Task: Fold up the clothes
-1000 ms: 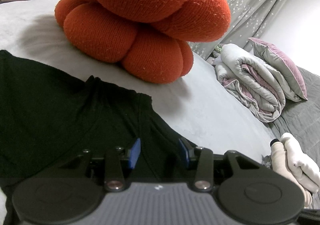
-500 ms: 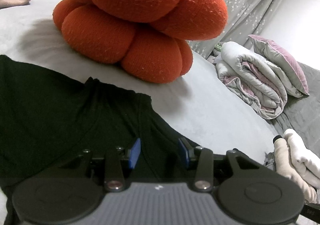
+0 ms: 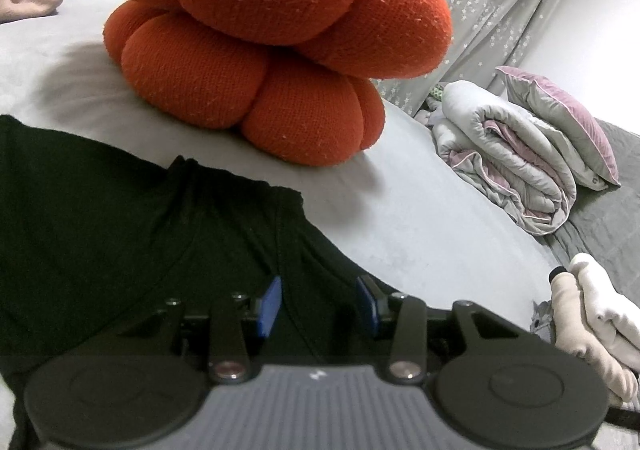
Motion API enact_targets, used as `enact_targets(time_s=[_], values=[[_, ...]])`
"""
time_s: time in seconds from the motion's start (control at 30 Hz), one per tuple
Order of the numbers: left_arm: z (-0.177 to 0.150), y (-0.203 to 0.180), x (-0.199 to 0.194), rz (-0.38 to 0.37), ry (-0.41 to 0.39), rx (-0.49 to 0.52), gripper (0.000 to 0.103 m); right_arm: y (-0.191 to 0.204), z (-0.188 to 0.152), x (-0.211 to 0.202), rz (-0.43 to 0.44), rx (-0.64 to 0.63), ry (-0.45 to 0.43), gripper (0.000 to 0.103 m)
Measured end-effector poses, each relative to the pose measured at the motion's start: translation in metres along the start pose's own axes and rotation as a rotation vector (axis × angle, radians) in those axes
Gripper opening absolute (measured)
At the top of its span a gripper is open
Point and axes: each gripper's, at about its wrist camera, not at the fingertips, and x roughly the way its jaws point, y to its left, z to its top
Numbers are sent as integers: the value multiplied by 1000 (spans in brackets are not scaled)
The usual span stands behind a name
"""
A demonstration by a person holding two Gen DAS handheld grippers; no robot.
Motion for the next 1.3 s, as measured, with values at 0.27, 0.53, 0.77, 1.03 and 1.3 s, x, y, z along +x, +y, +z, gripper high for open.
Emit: enact_targets(time_s=[0.27,0.53,0.77,1.03,1.3], values=[[0,0,0,2,-1,2,43,-1,-3,18,171,99,-116,45],[-1,-1,0,6,-1,9,43,8,-9,42,156,39,-96,40],[-1,-1,0,3,-2,3,43,12,-5,24,15,-1,-249,3],[1,0,1,-2,-1,-4,43,4,-12,31,-198,-4,-279,2],[7,0,-3,17,-3,-11,43,-7,1,24,-98,59,-241,14]])
